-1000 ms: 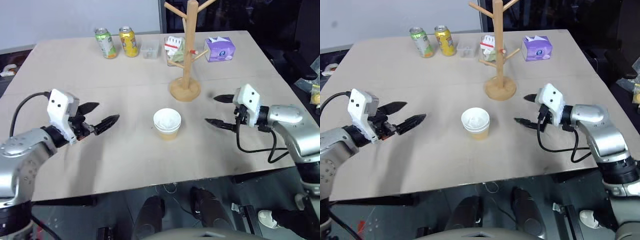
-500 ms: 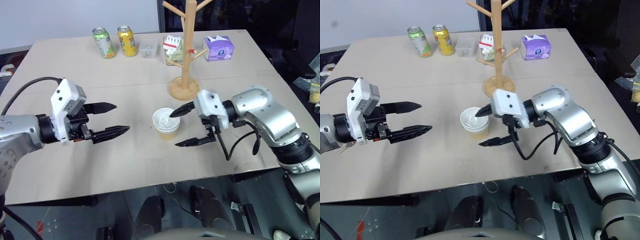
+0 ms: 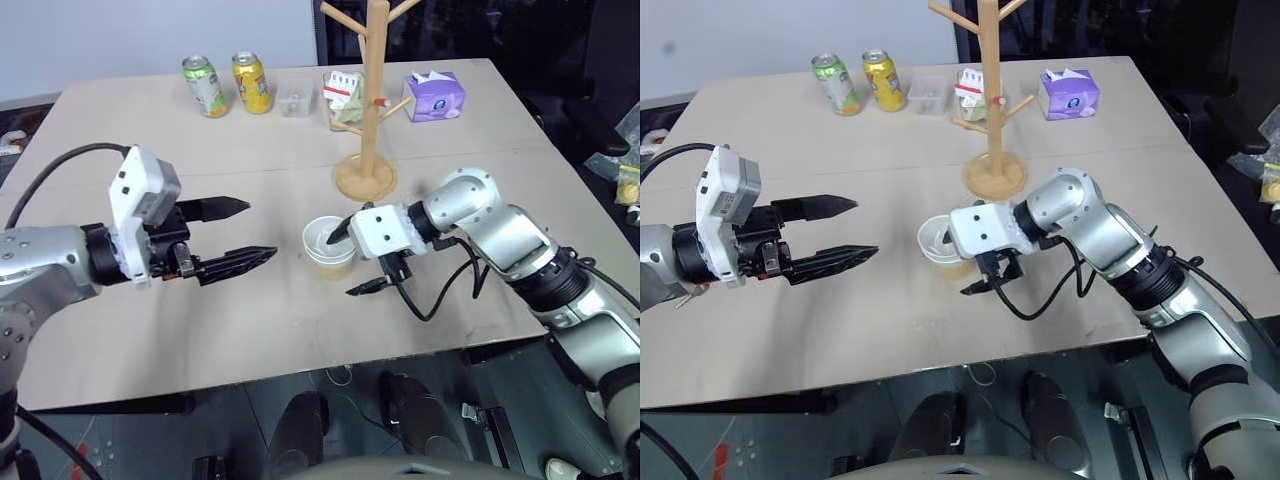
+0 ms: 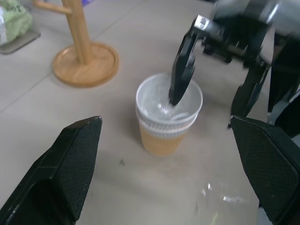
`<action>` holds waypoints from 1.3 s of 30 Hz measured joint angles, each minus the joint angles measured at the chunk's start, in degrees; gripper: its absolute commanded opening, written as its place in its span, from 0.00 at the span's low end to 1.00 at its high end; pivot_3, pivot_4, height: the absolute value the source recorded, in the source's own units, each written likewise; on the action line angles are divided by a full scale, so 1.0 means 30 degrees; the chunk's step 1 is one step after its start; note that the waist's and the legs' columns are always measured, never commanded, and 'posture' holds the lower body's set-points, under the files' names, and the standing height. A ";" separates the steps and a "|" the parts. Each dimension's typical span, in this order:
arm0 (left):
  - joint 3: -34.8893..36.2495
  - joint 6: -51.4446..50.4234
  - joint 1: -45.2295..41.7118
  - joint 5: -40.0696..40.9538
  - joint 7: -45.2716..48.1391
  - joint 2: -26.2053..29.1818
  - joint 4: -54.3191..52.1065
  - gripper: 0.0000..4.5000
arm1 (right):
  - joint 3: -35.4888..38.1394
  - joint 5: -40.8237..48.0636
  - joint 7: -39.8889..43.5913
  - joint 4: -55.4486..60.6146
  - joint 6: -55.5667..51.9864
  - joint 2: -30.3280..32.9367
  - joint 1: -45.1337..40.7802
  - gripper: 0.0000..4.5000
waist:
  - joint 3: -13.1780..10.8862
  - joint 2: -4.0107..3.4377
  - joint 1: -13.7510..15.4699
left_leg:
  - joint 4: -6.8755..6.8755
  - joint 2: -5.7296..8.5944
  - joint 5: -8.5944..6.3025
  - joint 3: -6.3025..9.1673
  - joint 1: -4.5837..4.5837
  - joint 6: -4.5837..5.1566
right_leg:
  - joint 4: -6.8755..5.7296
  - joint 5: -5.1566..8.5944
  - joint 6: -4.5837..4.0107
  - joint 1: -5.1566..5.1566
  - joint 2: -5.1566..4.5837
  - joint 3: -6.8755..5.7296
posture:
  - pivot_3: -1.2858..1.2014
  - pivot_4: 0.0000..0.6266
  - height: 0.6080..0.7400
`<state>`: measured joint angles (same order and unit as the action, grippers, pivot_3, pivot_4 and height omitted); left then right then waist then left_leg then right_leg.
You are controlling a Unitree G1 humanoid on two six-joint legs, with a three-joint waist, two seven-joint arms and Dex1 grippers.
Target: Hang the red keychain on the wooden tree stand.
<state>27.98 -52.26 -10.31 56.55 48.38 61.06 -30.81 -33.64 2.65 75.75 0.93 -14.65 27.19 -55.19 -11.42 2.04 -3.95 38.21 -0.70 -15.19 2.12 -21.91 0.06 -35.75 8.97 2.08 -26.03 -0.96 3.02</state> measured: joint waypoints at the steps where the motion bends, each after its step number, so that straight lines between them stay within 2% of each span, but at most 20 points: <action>1: 0.0157 -0.0048 -0.0009 0.0096 -0.0041 0.0001 -0.0001 1.00 | -0.0185 -0.0305 0.0018 -0.0250 0.0272 -0.0187 -0.0137 0.97 | 0.0000 0.0000 0.0003 | 0.0000 0.0000 0.0000 0.0001 -0.0001 0.0000 | -0.0001 0.0000 0.0000 -0.0002 0.0000 0.0000 | 0.52 0.24 1.00; 3: 0.0401 -0.0125 0.0007 0.0301 -0.0076 0.0009 -0.0002 1.00 | -0.0702 -0.1059 0.0062 -0.0842 0.1000 -0.0323 -0.0370 0.97 | 0.0000 0.0000 0.0011 | 0.0000 0.0006 0.0000 -0.0003 -0.0002 -0.0001 | -0.0001 0.0000 0.0000 -0.0001 -0.0006 0.0001 | 0.52 0.24 1.00; 4: 0.0469 -0.0202 0.0059 0.0412 -0.0073 0.0015 -0.0012 1.00 | -0.0875 -0.1560 0.0057 -0.1352 0.1487 -0.0469 -0.0423 0.85 | 0.0001 0.0001 0.0012 | 0.0001 0.0008 0.0001 -0.0006 -0.0004 -0.0002 | 0.0001 0.0000 0.0001 -0.0001 -0.0010 0.0002 | 0.52 0.24 1.00; 5: 0.0502 -0.0275 0.0121 0.0492 -0.0073 0.0016 -0.0012 1.00 | -0.1038 -0.1806 0.0048 -0.1627 0.1723 -0.0512 -0.0425 0.80 | 0.0000 0.0000 0.0015 | 0.0001 0.0014 0.0001 -0.0006 -0.0007 -0.0001 | 0.0001 0.0000 0.0000 -0.0001 -0.0014 0.0004 | 0.52 0.24 1.00; 6: 0.0640 -0.0352 0.0296 0.0558 -0.0026 0.0056 -0.0020 1.00 | -0.1176 -0.2102 0.0043 -0.1995 0.2094 -0.0681 -0.0426 0.72 | 0.0000 0.0001 0.0018 | 0.0002 0.0015 0.0001 -0.0004 -0.0007 -0.0002 | 0.0001 0.0000 0.0000 -0.0001 -0.0014 0.0003 | 0.52 0.24 1.00; 8: 0.0932 -0.0444 0.0624 0.0559 0.0118 0.0219 -0.0027 1.00 | -0.1197 -0.2382 0.0038 -0.2451 0.2505 -0.0945 -0.0427 0.48 | 0.0001 0.0002 0.0015 | 0.0001 0.0014 0.0001 -0.0005 -0.0007 -0.0002 | 0.0001 0.0000 -0.0001 -0.0003 -0.0014 0.0004 | 0.52 0.24 1.00; 9: 0.1058 -0.0462 0.0808 0.0549 0.0233 0.0392 -0.0036 1.00 | -0.1192 -0.2427 0.0048 -0.2549 0.2603 -0.0987 -0.0427 0.40 | 0.0002 0.0003 0.0017 | 0.0001 0.0014 0.0001 -0.0001 -0.0007 -0.0002 | 0.0001 0.0000 -0.0001 -0.0003 -0.0013 0.0003 | 0.52 0.24 1.00; 10: 0.1175 -0.0492 0.1033 0.0541 0.0403 0.0594 -0.0057 1.00 | -0.1185 -0.2483 0.0062 -0.2579 0.2636 -0.1007 -0.0428 0.25 | 0.0001 0.0001 0.0019 | 0.0001 0.0014 0.0001 -0.0002 -0.0006 -0.0002 | 0.0001 0.0000 -0.0001 -0.0003 -0.0013 0.0003 | 0.52 0.24 1.00; 11: 0.1245 -0.0496 0.1170 0.0535 0.0508 0.0660 -0.0075 1.00 | -0.1185 -0.2498 0.0086 -0.2581 0.2652 -0.1016 -0.0428 0.14 | 0.0001 0.0001 0.0017 | 0.0001 0.0014 0.0001 -0.0003 -0.0003 -0.0002 | 0.0001 0.0000 -0.0001 -0.0002 -0.0013 0.0003 | 0.52 0.24 1.00; 12: 0.1422 -0.0499 0.1503 0.0486 0.0700 0.0769 -0.0145 1.00 | -0.1184 -0.2530 0.0127 -0.2589 0.2654 -0.1033 -0.0427 0.05 | 0.0001 0.0001 0.0016 | 0.0001 0.0014 0.0001 -0.0002 -0.0005 -0.0002 | 0.0000 0.0000 -0.0001 -0.0003 -0.0013 0.0003 | 0.52 0.24 1.00; 13: 0.1561 -0.0490 0.1877 0.0342 0.0998 0.0916 -0.0227 1.00 | -0.1182 -0.2544 0.0206 -0.2603 0.2642 -0.1027 -0.0426 0.01 | 0.0000 0.0000 0.0013 | 0.0001 0.0014 0.0001 -0.0003 -0.0006 -0.0003 | 0.0000 0.0000 -0.0002 -0.0004 -0.0013 0.0003 | 0.52 0.24 1.00; 18: 0.1779 -0.0283 0.2637 -0.0278 0.2104 0.1401 -0.0389 1.00 | -0.0910 -0.2238 0.0531 -0.2486 0.2025 -0.0885 -0.0406 0.01 | -0.0003 -0.0005 0.0023 | 0.0001 0.0013 0.0001 0.0001 -0.0006 -0.0003 | -0.0001 0.0001 -0.0003 -0.0005 -0.0012 0.0001 | 0.52 0.24 1.00; 23: 0.1122 0.0201 0.1112 -0.0410 0.1970 0.1395 -0.0330 1.00 | 0.1656 -0.0635 0.0423 -0.0967 -0.1308 0.0389 0.0101 0.01 | -0.0003 -0.0005 0.0258 | 0.0012 0.0026 0.0001 0.0015 -0.0022 -0.0004 | 0.0002 0.0001 -0.0003 -0.0002 -0.0022 -0.0005 | 0.52 0.24 1.00; 25: 0.0116 0.0336 -0.0457 -0.0249 0.1440 0.1015 -0.0294 1.00 | 0.3005 0.0141 0.0482 -0.0136 -0.3091 0.2067 0.0694 0.01 | -0.0006 -0.0009 0.0516 | 0.0019 0.0034 0.0001 0.0007 -0.0024 -0.0003 | 0.0006 0.0001 -0.0002 0.0001 -0.0030 0.0000 | 0.52 0.24 1.00; 27: -0.1023 0.0501 -0.1985 -0.0100 0.0856 0.0238 -0.0183 1.00 | 0.3900 0.0064 0.0332 -0.0483 -0.3285 0.3783 0.1072 0.01 | -0.0006 -0.0011 0.0664 | 0.0035 0.0054 0.0001 0.0002 -0.0021 -0.0002 | 0.0019 0.0000 0.0000 0.0027 -0.0042 0.0003 | 0.52 0.24 1.00; 29: -0.2895 0.0689 -0.3837 -0.0118 0.0120 -0.0933 0.0018 1.00 | 0.4669 -0.0792 -0.0497 -0.2989 -0.2330 0.5227 0.1081 0.01 | -0.0002 -0.0001 0.0576 | 0.0050 0.0053 0.0001 -0.0036 0.0004 -0.0002 | 0.0020 -0.0004 0.0005 0.0052 -0.0041 0.0028 | 0.52 0.24 1.00; 31: -0.3674 0.0772 -0.4545 -0.0275 -0.0072 -0.1396 0.0111 1.00 | 0.4864 -0.1089 -0.0888 -0.4406 -0.1899 0.5367 0.0982 0.01 | -0.0002 0.0000 0.0446 | 0.0044 0.0041 0.0000 -0.0050 0.0027 -0.0001 | 0.0018 -0.0004 0.0005 0.0066 -0.0025 0.0045 | 0.52 0.24 1.00; 35: -0.6457 0.1410 -0.6521 -0.1426 -0.0247 -0.3050 0.0514 1.00 | 0.4803 -0.2717 -0.3150 -1.2784 0.0843 0.4553 -0.1410 0.01 | -0.0009 -0.0006 0.0051 | 0.0026 0.0039 0.0002 -0.0047 0.0049 0.0000 | -0.0002 -0.0031 0.0034 0.0081 -0.0008 0.0061 | 0.52 0.24 1.00; 39: -0.7421 0.1715 -0.7552 -0.2052 -0.0241 -0.3946 0.1091 1.00 | 0.5127 -0.3505 -0.5152 -1.8757 0.2160 0.3555 -0.4128 0.01 | -0.0015 -0.0014 -0.0243 | 0.0003 0.0037 0.0002 -0.0045 0.0007 0.0001 | 0.0010 -0.0104 -0.0006 0.0028 -0.0003 0.0080 | 0.52 0.24 1.00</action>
<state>5.71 -47.11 -32.97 50.40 47.66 49.22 -27.54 -18.26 -7.86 60.29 -55.34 -8.16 37.86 -67.58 -11.47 2.00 -4.68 38.22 -0.59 -15.19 1.99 -21.89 0.06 -35.72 8.66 2.06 -25.94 -0.97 3.26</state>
